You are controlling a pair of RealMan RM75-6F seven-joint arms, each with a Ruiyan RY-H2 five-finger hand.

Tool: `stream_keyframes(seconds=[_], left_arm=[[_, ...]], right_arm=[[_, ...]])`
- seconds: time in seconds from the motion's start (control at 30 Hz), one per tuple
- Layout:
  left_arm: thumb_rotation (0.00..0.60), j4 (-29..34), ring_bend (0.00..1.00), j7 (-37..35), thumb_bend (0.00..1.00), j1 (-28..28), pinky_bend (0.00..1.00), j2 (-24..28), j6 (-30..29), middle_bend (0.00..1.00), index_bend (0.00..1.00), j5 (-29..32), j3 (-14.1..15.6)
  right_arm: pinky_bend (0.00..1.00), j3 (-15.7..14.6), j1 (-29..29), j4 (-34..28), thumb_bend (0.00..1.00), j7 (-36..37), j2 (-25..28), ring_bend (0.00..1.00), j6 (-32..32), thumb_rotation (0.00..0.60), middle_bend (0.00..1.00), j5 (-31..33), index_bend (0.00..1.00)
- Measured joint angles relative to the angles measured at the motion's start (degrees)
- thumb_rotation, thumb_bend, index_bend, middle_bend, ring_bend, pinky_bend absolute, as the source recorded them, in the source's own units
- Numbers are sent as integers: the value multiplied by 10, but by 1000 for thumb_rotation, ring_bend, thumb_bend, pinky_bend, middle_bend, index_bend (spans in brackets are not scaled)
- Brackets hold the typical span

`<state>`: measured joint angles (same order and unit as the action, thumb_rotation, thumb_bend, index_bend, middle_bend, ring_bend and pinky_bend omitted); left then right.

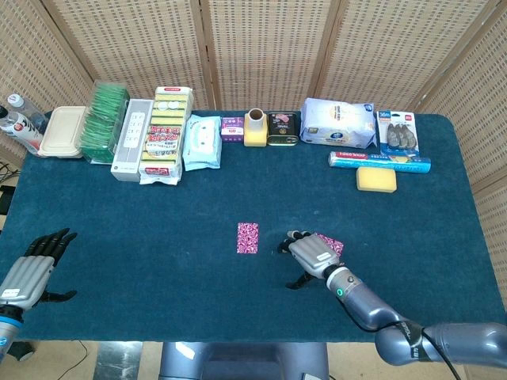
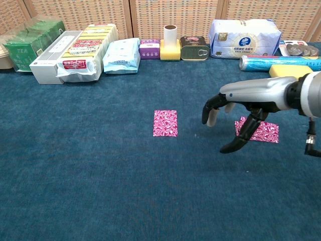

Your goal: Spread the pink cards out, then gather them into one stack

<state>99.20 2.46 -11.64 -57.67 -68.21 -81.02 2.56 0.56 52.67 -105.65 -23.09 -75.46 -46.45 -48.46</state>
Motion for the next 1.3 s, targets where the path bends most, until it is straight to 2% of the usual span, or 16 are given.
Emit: stream_keyframes(seconds=[0.27, 0.67, 0.83, 1.0, 1.3], left_arm=[[600, -1, 0, -7, 33, 0, 35, 2, -2, 0, 0, -3, 1], [600, -6, 0, -32, 33, 1, 35, 9, -3, 0, 0, -10, 1], [600, -6, 0, -42, 33, 3, 35, 13, -10, 0, 0, -21, 3], [600, -8, 0, -46, 33, 5, 35, 13, -15, 0, 0, -32, 6], [600, -9, 0, -47, 32, 6, 35, 12, -16, 0, 0, -32, 6]], right_arm=[[129, 38, 28, 21, 242, 13, -55, 80, 8, 402, 283, 48, 240], [124, 79, 52, 74, 242, 8, -121, 72, -32, 401, 286, 90, 254], [126, 82, 56, 90, 242, 3, -135, 79, -45, 401, 287, 95, 267], [131, 78, 63, 104, 242, -40, -162, 90, -74, 399, 300, 75, 276], [131, 86, 72, 158, 243, -42, -212, 90, -60, 398, 303, 96, 277]])
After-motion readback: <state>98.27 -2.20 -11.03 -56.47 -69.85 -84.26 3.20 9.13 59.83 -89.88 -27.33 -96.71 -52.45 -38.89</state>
